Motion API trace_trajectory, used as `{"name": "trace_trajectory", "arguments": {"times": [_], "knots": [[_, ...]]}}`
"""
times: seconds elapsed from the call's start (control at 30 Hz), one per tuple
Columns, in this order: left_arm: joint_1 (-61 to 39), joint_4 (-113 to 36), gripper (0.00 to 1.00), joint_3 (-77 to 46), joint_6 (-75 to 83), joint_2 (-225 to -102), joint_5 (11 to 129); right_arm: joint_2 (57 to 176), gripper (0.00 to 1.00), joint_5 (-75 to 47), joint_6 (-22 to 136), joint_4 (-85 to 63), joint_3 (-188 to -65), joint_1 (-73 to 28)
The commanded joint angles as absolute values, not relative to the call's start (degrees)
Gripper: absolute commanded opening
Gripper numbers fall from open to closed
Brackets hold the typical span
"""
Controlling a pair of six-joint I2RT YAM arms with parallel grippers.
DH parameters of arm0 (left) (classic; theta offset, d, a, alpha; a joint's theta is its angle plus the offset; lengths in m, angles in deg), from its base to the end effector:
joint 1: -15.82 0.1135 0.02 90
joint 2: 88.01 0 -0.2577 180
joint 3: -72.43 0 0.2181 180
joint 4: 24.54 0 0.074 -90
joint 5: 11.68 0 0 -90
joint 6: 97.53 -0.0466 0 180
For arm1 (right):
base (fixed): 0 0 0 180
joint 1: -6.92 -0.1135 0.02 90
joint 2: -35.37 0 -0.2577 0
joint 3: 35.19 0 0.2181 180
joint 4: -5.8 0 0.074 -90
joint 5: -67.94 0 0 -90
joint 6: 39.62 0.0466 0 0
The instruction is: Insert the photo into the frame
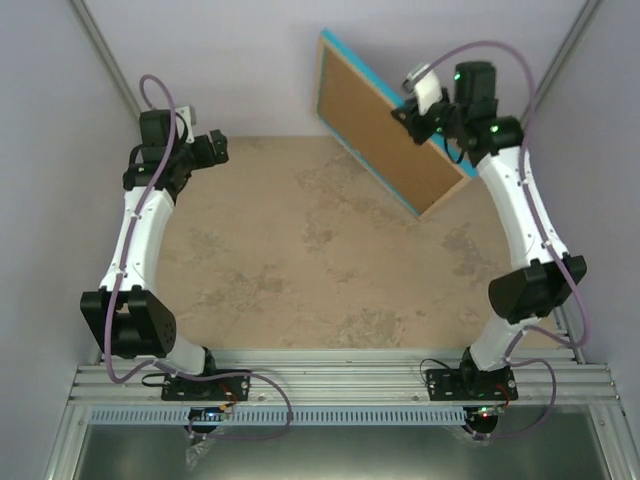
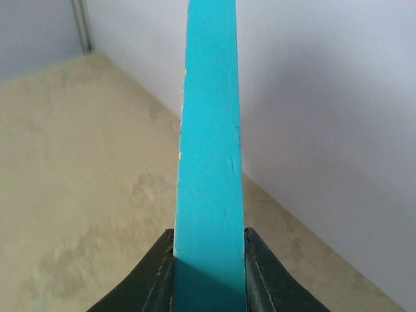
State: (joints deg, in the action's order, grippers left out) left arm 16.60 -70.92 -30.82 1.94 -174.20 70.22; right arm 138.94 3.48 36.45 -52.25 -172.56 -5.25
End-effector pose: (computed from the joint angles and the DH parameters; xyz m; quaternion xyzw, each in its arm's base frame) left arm 0.3162 -0.0023 0.3758 -0.0414 0.8606 -0.0990 0.4978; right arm 0.3550 0.0971 0.4377 -0.3018 0.7708 0.1775 0.5322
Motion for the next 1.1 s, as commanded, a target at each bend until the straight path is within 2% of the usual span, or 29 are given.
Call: {"name": "trace_trajectory", "arguments": {"times": [0.0, 0.13, 0.33, 0.5, 0.53, 0.7, 0.83, 0.93, 1.07], "knots": [[18.28, -68.74, 0.99, -28.73, 5.34, -173.29, 66.84, 128.28, 0.0, -7.02, 18.83, -37.66, -158.43, -13.5], [18.82, -68.38, 0.99, -28.32, 5.34, -173.07, 66.76, 119.87, 0.0, -12.73, 5.59, -28.19, -140.93, -21.4], [19.78, -67.98, 0.99, -27.68, 5.7, -173.2, 66.52, 111.88, 0.0, -17.71, -3.77, -16.78, -118.97, -31.84], [19.88, -67.8, 0.99, -27.3, 5.18, -173.92, 66.55, 105.35, 0.01, -19.72, -13.09, 5.55, -95.89, -37.58], [19.95, -67.84, 0.99, -27.3, 4.94, -174.09, 66.57, 104.7, 0.04, -19.43, -14.77, 9.51, -92.14, -38.09], [19.96, -67.96, 0.99, -27.21, 4.35, -174.73, 66.43, 105.21, 0.39, -16.04, -16.41, 19.16, -83.29, -38.9], [20.0, -68.11, 0.99, -26.66, 4.03, -174.78, 66.1, 106.45, 0.51, -12.8, -14.66, 18.98, -82.11, -39.04], [19.96, -68.3, 0.99, -26.39, 3.77, -174.74, 66.24, 106.37, 0.67, -10.53, -14.11, 17.88, -81.37, -39.21], [20.03, -68.29, 0.99, -25.94, 3.67, -174.67, 65.9, 105.2, 0.91, -6.4, -13.49, 9.19, -83.29, -39.23]]}}
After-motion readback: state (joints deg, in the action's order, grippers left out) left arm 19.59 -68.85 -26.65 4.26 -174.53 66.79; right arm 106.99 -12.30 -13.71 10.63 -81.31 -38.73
